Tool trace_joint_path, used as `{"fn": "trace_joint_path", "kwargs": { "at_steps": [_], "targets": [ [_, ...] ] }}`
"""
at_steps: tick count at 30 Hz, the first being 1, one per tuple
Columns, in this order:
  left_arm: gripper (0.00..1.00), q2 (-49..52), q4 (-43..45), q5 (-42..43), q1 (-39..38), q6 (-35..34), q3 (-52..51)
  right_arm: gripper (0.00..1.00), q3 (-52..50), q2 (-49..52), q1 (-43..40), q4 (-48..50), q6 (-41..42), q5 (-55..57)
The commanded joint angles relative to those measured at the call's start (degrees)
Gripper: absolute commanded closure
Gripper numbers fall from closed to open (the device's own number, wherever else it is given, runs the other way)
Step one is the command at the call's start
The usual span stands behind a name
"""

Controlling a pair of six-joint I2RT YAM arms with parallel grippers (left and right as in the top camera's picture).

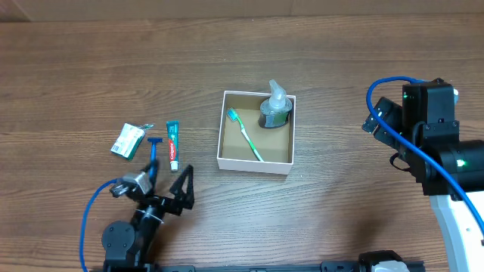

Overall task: Pack container
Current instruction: 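Release the toothbrush and raise the right gripper away to the side, then move the left gripper over the Colgate toothpaste tube and grasp it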

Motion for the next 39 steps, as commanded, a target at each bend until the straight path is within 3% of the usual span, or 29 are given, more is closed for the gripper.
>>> {"fn": "trace_joint_path", "kwargs": {
  "at_steps": [1,3,8,14,20,24,29,33,39],
  "targets": [
    [0.00,-0.4,-2.9,10.5,0.3,-7.3,1.4,0.00,0.9,-0.4,-0.3,0.2,0.0,0.4],
    [0.00,-0.2,-12.1,6.1,0.3,-6.8,6.1,0.00,0.9,-0.4,-0.3,0.2,0.0,0.4],
    [0.00,7.5,-26.3,-3.3,0.3,2.9,21.9,0.00,0.9,-0.4,-0.3,0.2,0.0,0.4],
    [0.00,32.4,-42.4,-6.1,0.3,12.7,43.9,0.00,0.9,-0.4,-0.3,0.2,0.0,0.4],
    [0.00,61.4,-61.4,-7.9,0.3,16.5,63.5,0.00,0.9,-0.4,-0.3,0.2,0.0,0.4],
    [0.00,75.8,-63.3,-4.7,0.3,14.6,64.9,0.00,0.9,-0.4,-0.3,0.2,0.0,0.4],
    [0.00,85.4,-60.4,-6.5,0.3,12.6,64.9,0.00,0.9,-0.4,-0.3,0.2,0.0,0.4],
    [0.02,87.6,-56.2,-13.2,0.1,10.8,64.8,0.00,0.9,-0.4,-0.3,0.2,0.0,0.4],
    [0.16,87.6,-51.5,-13.3,-1.7,11.0,63.6,0.00,0.9,-0.4,-0.3,0.2,0.0,0.4]
  ]
}}
